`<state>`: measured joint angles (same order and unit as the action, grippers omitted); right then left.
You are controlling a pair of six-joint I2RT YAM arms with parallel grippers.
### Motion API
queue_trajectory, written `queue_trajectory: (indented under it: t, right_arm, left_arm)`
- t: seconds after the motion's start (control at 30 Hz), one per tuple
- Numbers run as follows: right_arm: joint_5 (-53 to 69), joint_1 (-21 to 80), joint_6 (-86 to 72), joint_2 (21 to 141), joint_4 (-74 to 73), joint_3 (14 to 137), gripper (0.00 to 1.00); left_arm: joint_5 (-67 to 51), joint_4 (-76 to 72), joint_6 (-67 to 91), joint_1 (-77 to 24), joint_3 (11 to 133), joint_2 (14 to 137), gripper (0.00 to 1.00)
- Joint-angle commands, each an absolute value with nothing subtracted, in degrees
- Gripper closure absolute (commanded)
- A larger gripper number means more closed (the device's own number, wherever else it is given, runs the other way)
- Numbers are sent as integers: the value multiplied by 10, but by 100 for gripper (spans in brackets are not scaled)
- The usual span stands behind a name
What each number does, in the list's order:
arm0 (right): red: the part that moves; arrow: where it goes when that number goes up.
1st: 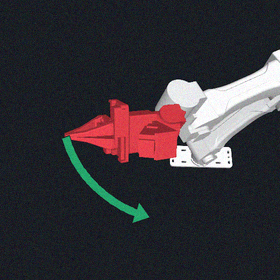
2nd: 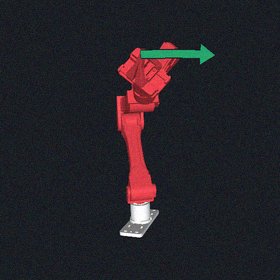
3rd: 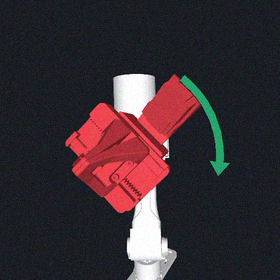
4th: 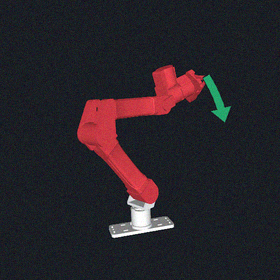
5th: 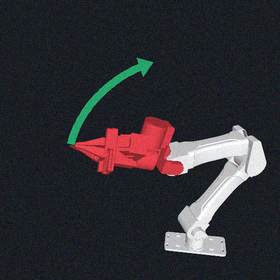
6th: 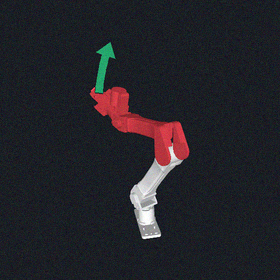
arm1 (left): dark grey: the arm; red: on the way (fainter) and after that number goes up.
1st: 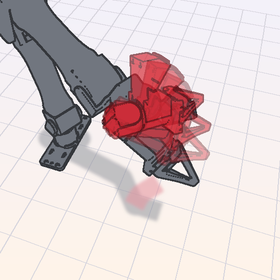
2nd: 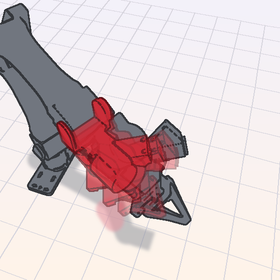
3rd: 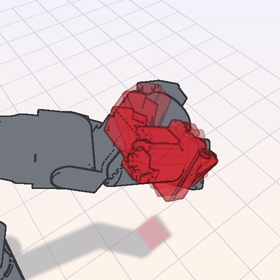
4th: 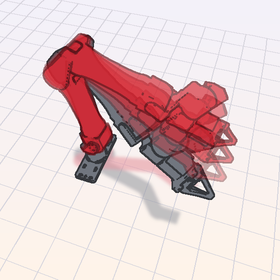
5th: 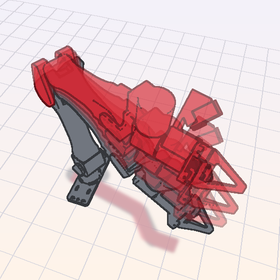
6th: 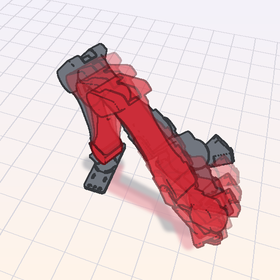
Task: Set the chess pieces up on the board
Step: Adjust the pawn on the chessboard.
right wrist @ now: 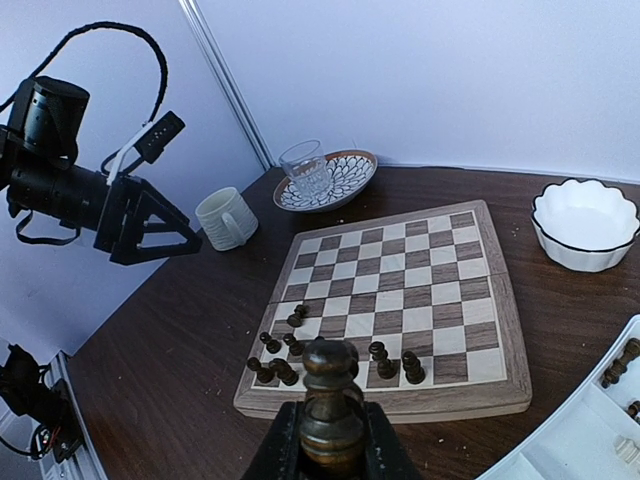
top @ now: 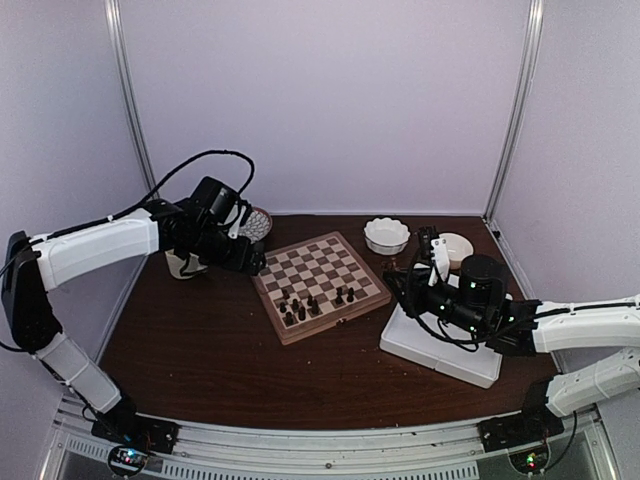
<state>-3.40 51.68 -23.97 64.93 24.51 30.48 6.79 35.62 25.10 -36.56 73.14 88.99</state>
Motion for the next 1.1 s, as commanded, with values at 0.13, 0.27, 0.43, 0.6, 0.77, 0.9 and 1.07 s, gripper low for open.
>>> queue_trajectory:
  t: [0.13,0.27,0.43,0.6,0.77,0.9,1.07]
  right_arm:
    - [-50,513,-231,638,244,306,96]
    - [-52,514,-231,633,242,305,96]
    - [-50,514,-233,636,244,305,96]
    - [-53,513,-232,640,243,307,96]
    - [-52,513,-233,639,243,306,96]
    - [-51,513,-234,639,244,306,96]
    - [-51,514,-235,639,245,307,96]
  left_arm:
    - [1,305,368,-343,746,948,11]
    - [-32,325,360,-343,780,980,23]
    - [-49,394,361,-343,841,1045,27]
    - [-73,383,393,-344,855,1075,28]
    - [-78,388,414,-345,886,1106,33]
    - [-76,388,439,-348,903,1127,37]
    - [-79,403,483,-351,935,1162,47]
